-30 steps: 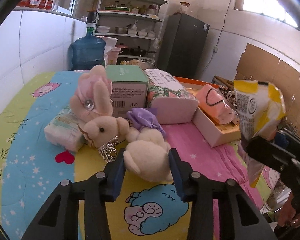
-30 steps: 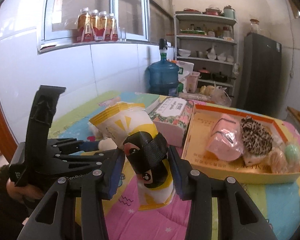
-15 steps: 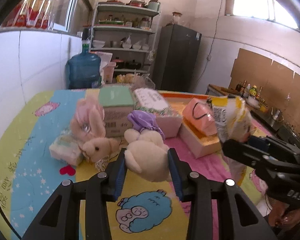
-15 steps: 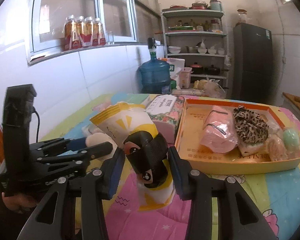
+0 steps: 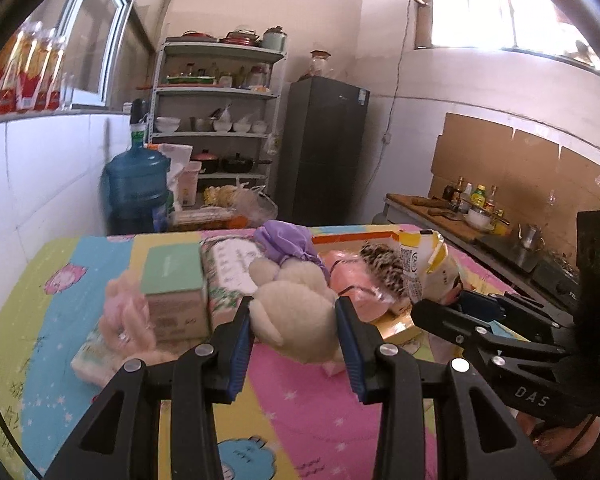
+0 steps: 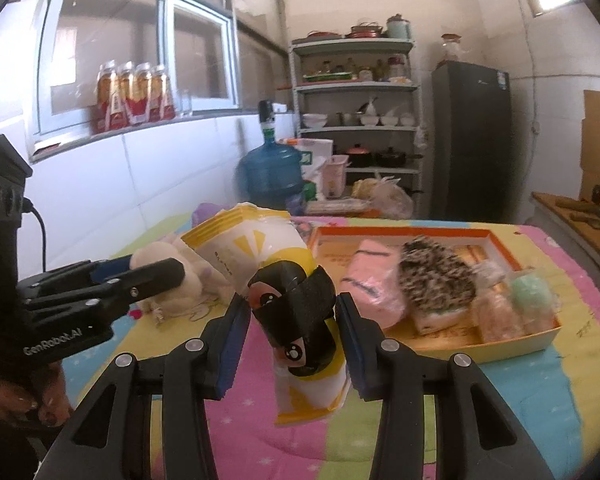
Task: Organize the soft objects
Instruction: 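Carry the plush bunny and bagged snack over the box with both tools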
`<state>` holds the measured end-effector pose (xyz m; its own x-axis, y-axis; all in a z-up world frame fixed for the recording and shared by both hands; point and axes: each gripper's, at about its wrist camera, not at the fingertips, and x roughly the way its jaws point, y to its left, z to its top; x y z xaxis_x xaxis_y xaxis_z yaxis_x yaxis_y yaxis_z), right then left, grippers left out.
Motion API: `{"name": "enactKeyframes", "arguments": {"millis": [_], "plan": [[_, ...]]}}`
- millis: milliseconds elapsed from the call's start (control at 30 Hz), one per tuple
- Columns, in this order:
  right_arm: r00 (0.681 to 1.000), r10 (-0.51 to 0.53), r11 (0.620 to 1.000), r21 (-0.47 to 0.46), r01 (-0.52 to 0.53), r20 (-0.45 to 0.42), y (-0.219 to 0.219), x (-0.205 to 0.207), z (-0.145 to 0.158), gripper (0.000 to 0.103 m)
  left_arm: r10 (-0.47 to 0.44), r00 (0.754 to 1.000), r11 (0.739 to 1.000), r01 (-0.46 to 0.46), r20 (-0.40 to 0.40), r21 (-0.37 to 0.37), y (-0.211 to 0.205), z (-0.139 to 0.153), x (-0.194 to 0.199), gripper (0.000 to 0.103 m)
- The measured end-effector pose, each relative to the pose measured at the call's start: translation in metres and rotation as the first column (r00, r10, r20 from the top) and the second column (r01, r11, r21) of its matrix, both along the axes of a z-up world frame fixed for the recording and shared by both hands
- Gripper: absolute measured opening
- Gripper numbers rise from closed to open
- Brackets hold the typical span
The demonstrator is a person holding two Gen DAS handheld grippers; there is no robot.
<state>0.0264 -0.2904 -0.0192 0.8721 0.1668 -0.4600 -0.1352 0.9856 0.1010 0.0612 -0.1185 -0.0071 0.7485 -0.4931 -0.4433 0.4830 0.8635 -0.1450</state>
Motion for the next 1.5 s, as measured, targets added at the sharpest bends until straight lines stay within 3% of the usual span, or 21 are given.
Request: {"name": "enactKeyframes", "arguments": {"millis": [400,867,1300,1500], "plan": [[0.996,-0.085,0.996,0.002,0.085,0.023,-0.046,0.004,0.007,0.043,-0.046,0.999,0.999,0.046,0.021,-0.002,-0.043,0.014,0.013,0.040],[0.985,-0.171,0.985,-0.007,0.171,0.014,-0.105,0.021,0.008,0.039,-0.090,0.996,0.996,0.090,-0.001,0.009,-0.100,0.010,0.042,0.040],[0.973,-0.226,0.970,-0.099,0.220,-0.048,-0.141,0.046,-0.004,0.039,-0.154,0.987,0.988,0.155,-0.048,0.012,-0.151,-0.011,0.068,0.040],[0.976,-0.203,0.975,-0.105,0.195,-0.079,-0.143,0.070,-0.016,0.039,-0.110,0.990,0.991,0.115,-0.086,0.064,-0.159,-0.030,0.085,0.040]]}}
